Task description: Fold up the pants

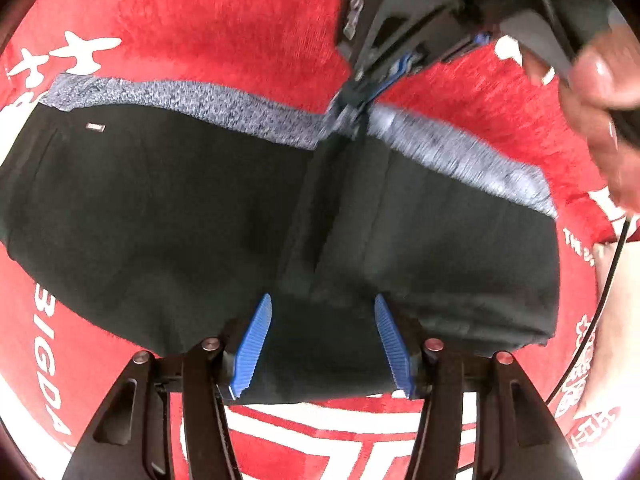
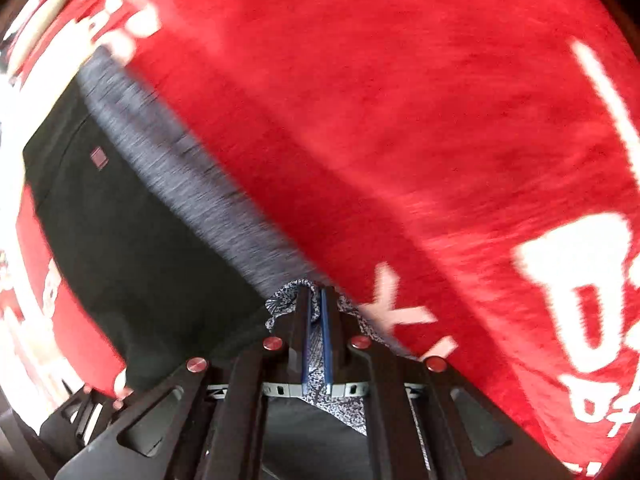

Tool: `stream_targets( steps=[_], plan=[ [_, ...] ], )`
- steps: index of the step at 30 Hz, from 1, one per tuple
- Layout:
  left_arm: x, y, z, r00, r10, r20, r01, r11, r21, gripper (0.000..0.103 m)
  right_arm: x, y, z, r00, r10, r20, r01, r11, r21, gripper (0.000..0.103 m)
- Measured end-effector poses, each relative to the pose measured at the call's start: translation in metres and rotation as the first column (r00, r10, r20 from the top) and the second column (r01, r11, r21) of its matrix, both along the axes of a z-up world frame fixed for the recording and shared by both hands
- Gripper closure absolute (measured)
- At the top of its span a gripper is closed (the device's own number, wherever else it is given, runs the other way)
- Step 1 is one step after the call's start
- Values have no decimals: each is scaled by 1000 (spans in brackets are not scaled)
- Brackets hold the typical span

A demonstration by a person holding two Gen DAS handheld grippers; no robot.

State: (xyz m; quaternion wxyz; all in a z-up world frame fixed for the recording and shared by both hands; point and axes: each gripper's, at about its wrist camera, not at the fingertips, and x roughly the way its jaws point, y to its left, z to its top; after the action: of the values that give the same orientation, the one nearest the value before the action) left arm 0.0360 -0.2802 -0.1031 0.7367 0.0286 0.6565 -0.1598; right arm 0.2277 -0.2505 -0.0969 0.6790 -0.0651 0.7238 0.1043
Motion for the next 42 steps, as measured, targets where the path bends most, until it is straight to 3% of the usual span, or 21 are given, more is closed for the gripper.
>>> stream_targets(
  steps=[3,5,6,7,9,10,15,20,24,27,30,32,34,39,42],
  plan=[
    [-9,5,-21,999,-10,-47,12,999,45,47,-4,-4,-26,992,-58,-110,70,992,105,96],
    [-15,12,-15,999,-28,-26,29,998,52,47,-15,-2,-22,995,-59,-82,71,986,148,94],
    [-16,15,-10,999,-41,-15,42,997,58,47,-19,-5,-16,995,-75,-60,84,982,167,84],
    [-18,20,-5,999,-51,0,51,997,63,47,-24,-11,-8,994,-102,-39,108,976,190,65],
    [-18,33,6,998,-59,26,57,996,73,47,-43,-26,23,987,-144,70,129,975,183,42],
    [-17,41,13,998,-53,42,50,996,80,47,-52,-28,32,986,-130,106,110,979,173,42],
    [0,82,18,998,32,59,-41,989,144,47,-128,-24,64,967,-8,254,-20,994,108,42],
    [11,96,2,995,97,38,-102,977,186,46,-173,5,50,925,162,345,-143,987,-78,42],
    [3,87,-1,997,60,51,-69,976,207,46,-190,28,35,866,290,409,-206,949,-237,42],
    [2,84,-3,997,58,45,-66,976,209,46,-191,43,27,817,337,469,-179,920,-349,42],
    [2,82,-2,997,63,41,-70,976,207,46,-178,52,1,836,363,411,-187,893,-409,43],
    [4,83,-2,997,68,31,-73,975,208,46,-170,53,-2,859,328,394,-195,920,-341,65],
    [0,81,2,997,69,35,-75,975,207,46,-163,50,6,874,287,391,-175,938,-298,94],
    [-3,86,10,997,66,47,-75,974,215,46,-172,46,36,878,238,416,-169,966,-195,96],
    [-4,88,7,997,55,50,-65,971,231,46,-182,60,25,885,278,374,-218,956,-194,95]
  ],
)
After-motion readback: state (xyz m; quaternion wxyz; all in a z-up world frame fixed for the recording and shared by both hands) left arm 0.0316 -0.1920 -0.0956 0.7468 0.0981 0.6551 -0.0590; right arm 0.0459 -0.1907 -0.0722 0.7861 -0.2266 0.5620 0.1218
